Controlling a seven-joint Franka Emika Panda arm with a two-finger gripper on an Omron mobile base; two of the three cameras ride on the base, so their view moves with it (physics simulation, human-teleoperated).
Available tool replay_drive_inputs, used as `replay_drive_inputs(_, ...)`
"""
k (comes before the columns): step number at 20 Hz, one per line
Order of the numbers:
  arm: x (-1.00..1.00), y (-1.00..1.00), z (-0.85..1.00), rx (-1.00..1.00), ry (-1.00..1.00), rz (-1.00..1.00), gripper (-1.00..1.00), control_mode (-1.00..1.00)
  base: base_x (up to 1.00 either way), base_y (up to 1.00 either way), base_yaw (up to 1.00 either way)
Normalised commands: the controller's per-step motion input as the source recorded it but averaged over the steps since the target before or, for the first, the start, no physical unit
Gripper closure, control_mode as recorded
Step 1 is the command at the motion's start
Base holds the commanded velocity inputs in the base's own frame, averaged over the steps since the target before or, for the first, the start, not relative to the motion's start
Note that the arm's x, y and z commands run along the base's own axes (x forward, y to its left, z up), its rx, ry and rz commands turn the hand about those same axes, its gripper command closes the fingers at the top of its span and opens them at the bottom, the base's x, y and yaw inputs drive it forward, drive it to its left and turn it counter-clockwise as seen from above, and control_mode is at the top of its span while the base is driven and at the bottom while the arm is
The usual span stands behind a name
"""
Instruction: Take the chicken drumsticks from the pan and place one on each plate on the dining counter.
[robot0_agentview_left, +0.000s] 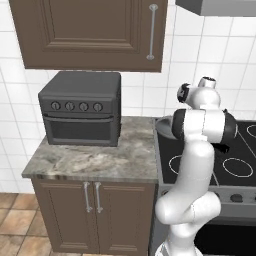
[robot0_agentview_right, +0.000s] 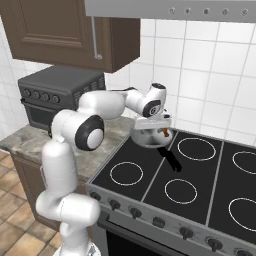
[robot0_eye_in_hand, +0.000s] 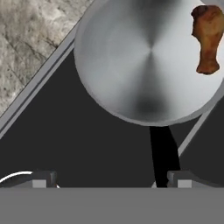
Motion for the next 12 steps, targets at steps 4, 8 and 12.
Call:
replay_drive_inputs(4, 0.44, -0.04, -0.11, 0.00, 0.00, 0.06, -1.00, -1.00, 0.00, 0.00, 0.00)
replay_drive_inputs(8, 0.34, -0.04, -0.15, 0.00, 0.00, 0.00, -1.00, -1.00, 0.00, 0.00, 0.00)
replay_drive_inputs(12, 0.44, -0.02, -0.11, 0.00, 0.00, 0.00, -1.00, -1.00, 0.00, 0.00, 0.00)
